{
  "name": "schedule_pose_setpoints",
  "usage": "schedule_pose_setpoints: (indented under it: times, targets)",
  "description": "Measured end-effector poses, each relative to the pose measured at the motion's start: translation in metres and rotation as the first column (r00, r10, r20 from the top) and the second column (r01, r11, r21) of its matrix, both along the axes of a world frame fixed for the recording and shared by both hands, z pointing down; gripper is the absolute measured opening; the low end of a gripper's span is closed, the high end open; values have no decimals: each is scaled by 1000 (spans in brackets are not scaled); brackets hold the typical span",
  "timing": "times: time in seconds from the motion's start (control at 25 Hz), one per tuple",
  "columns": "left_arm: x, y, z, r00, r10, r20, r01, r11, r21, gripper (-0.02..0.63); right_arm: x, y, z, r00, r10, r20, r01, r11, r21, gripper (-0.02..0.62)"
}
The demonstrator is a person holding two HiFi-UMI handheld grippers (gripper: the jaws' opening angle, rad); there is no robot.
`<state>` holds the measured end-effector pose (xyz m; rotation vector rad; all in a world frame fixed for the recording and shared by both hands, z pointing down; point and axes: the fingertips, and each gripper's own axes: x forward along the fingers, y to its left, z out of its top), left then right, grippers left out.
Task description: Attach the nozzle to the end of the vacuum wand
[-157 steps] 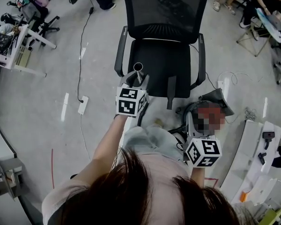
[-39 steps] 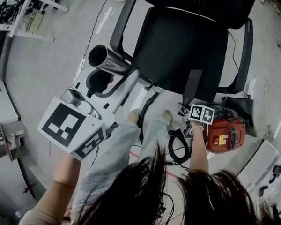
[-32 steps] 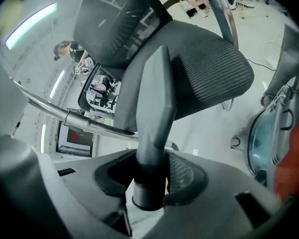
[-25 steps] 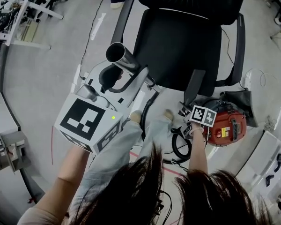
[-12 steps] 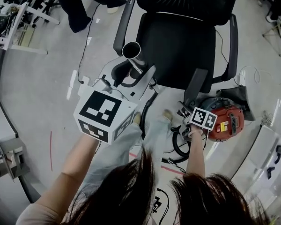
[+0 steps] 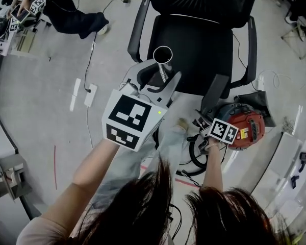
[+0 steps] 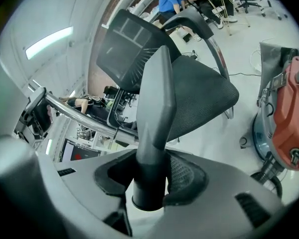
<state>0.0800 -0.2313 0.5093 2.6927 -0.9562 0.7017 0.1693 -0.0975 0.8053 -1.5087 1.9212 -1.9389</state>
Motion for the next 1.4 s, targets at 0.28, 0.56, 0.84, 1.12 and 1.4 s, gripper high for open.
schedule_pose_setpoints:
  times: [0.28, 0.56, 0.84, 1.12, 1.4]
  targets:
    - [-13, 7, -3, 999, 46, -8, -46, 999, -4, 153, -25, 1, -25, 996, 79, 28, -80, 996, 31, 178]
    - [-25, 10, -7, 996, 85, -23, -86, 996, -16, 153, -53, -3, -48, 993, 109, 35, -110, 993, 41, 178]
    - [-31, 11, -8, 998, 55, -17, -55, 998, -33, 153, -66, -15, -75, 994, 79, 72, -83, 995, 56, 178]
    - [-25, 25, -15, 999, 40, 0, -40, 999, -26, 153, -58, -22, -113, 997, 11, 77, -18, 996, 90, 176]
    - [-17, 40, -10, 1000, 29, 5, -29, 999, -28, 153, -42, -25, -142, 994, -11, 107, -4, 991, 136, 178]
